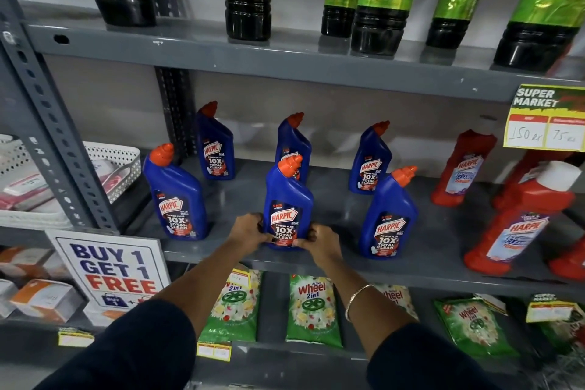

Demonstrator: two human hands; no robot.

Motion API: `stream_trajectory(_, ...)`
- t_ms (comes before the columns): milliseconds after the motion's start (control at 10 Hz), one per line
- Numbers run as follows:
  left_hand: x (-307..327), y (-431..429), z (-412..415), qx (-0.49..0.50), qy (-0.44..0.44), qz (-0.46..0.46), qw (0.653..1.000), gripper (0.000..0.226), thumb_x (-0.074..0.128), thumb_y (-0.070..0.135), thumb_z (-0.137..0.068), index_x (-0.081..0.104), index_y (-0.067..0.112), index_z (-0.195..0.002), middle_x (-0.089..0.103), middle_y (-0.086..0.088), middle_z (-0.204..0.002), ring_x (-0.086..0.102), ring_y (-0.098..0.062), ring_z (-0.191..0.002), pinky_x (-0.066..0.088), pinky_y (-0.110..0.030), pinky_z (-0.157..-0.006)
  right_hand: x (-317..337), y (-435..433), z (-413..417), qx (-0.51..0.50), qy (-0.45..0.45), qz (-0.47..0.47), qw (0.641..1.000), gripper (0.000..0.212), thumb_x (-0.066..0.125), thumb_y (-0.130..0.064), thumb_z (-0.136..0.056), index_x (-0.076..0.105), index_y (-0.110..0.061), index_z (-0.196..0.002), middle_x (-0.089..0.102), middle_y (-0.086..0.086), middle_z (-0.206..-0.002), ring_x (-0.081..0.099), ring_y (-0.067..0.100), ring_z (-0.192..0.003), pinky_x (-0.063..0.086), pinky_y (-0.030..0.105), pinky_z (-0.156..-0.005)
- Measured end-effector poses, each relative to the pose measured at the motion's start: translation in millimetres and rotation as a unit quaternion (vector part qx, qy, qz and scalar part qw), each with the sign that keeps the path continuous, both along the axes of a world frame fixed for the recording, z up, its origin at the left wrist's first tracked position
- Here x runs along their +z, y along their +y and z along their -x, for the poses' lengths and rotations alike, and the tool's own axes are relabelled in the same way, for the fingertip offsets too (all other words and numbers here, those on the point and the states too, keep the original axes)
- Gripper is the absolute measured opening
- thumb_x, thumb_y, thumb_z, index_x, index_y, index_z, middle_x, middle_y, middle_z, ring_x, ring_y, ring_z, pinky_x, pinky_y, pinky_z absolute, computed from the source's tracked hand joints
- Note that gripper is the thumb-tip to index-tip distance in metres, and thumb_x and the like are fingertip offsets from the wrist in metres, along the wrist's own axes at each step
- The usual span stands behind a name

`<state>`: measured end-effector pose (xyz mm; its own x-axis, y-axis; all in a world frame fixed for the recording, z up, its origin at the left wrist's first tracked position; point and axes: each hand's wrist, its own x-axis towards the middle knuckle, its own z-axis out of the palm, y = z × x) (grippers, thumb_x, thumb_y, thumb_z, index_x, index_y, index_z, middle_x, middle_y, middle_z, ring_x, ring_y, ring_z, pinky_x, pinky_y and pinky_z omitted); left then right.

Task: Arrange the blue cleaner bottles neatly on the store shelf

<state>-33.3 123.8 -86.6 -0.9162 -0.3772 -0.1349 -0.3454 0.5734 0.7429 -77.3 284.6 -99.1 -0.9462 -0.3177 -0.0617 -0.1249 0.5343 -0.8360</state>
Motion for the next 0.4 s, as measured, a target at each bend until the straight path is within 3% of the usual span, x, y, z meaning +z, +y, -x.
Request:
stream_trajectory(200, -4, -3, 1, -0.015, 0.005, 0.011, 1.000, 0.044, 0.075, 0.009, -0.071, 0.058, -0.001, -0.111, 0.067, -0.021, -0.113, 0.066, -0.034, -0.097, 0.057, -0.043, -0.085, -3, 1, 4, 0.009, 0.002, -0.006, 1.000, 0.037, 0.076, -0.012, -0.070, 0.063, 0.000, -0.103, 0.071, 0.016, -0.109, 0.067, 0.026, -0.097, 0.052, 0.032, -0.084)
stream_trajectory(300, -1, -2, 1, -0.034, -0.007, 0.021, 0.999, 0.049, 0.077, 0.014, -0.069, 0.057, 0.001, -0.113, 0.067, -0.019, -0.115, 0.065, -0.032, -0.101, 0.055, -0.038, -0.088, 5, 0, -5, 0.014, -0.004, 0.006, 1.000, 0.048, 0.075, -0.015, -0.072, 0.057, -0.002, -0.114, 0.066, 0.016, -0.118, 0.063, 0.026, -0.107, 0.049, 0.028, -0.085)
stream_trajectory(400, -2, 0, -3, -0.020, -0.001, 0.004, 1.000, 0.059, 0.077, 0.019, -0.070, 0.051, 0.004, -0.121, 0.063, -0.017, -0.123, 0.062, -0.030, -0.108, 0.051, -0.036, -0.093, 10, 3, -10, -0.023, 0.044, 0.013, 0.999, 0.065, 0.072, -0.027, -0.075, 0.044, -0.007, -0.130, 0.055, 0.015, -0.133, 0.053, 0.026, -0.122, 0.047, 0.035, -0.095)
